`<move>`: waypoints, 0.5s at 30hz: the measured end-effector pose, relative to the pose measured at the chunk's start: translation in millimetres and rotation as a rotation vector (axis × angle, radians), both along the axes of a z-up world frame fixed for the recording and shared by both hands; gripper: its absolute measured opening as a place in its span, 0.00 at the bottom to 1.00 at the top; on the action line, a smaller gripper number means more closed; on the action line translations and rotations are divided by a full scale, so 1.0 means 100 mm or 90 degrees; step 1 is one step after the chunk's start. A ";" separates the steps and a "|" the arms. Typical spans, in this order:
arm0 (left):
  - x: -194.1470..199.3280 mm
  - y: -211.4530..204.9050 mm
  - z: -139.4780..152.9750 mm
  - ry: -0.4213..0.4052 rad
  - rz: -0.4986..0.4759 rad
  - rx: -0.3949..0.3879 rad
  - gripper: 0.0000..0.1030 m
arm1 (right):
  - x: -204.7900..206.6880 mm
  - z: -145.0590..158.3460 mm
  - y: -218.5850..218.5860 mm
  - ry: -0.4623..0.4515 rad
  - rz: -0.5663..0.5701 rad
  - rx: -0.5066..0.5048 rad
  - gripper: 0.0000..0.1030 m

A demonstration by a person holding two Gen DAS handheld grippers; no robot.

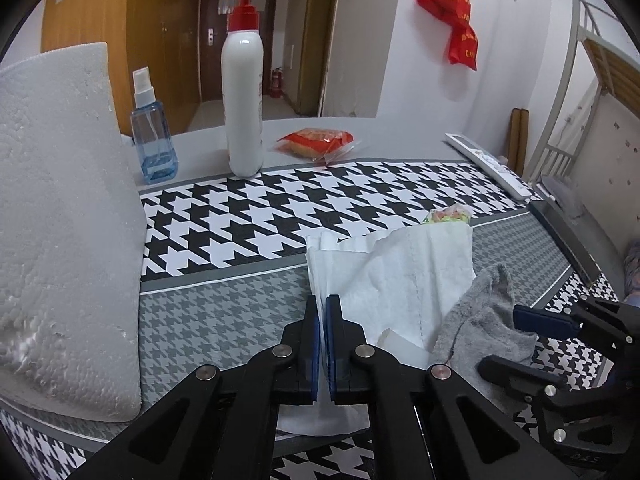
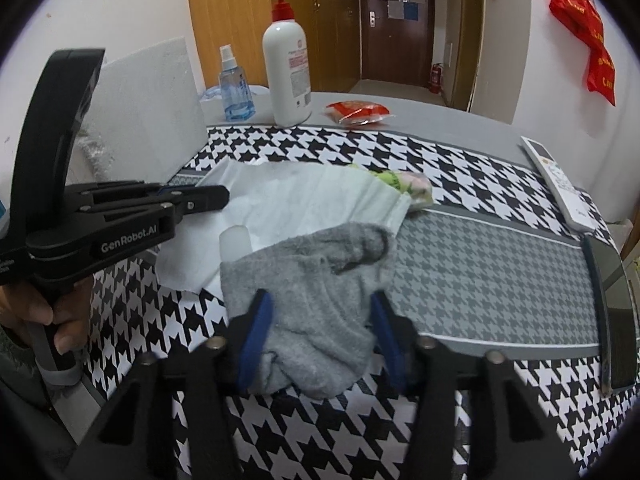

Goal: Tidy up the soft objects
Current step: 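Close the left gripper on the white tissue while the right gripper grasps the grey sock, then lift the white tissue with the left tool while the right tool lifts the grey sock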

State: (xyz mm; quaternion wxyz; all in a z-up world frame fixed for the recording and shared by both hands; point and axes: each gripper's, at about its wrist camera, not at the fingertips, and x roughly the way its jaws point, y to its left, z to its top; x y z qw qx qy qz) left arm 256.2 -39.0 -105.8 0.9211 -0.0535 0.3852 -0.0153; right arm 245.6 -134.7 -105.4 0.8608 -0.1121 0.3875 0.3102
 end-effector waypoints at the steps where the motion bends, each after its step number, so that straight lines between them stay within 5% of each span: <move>1: 0.00 0.00 0.00 -0.001 0.000 0.000 0.03 | -0.01 0.00 0.00 -0.002 0.002 -0.004 0.43; 7: -0.02 0.00 0.01 -0.003 0.000 -0.001 0.03 | -0.02 -0.01 -0.02 -0.003 0.006 -0.005 0.19; 15: -0.05 0.02 0.05 -0.016 0.001 -0.007 0.03 | -0.09 0.14 -0.14 -0.014 -0.008 0.020 0.14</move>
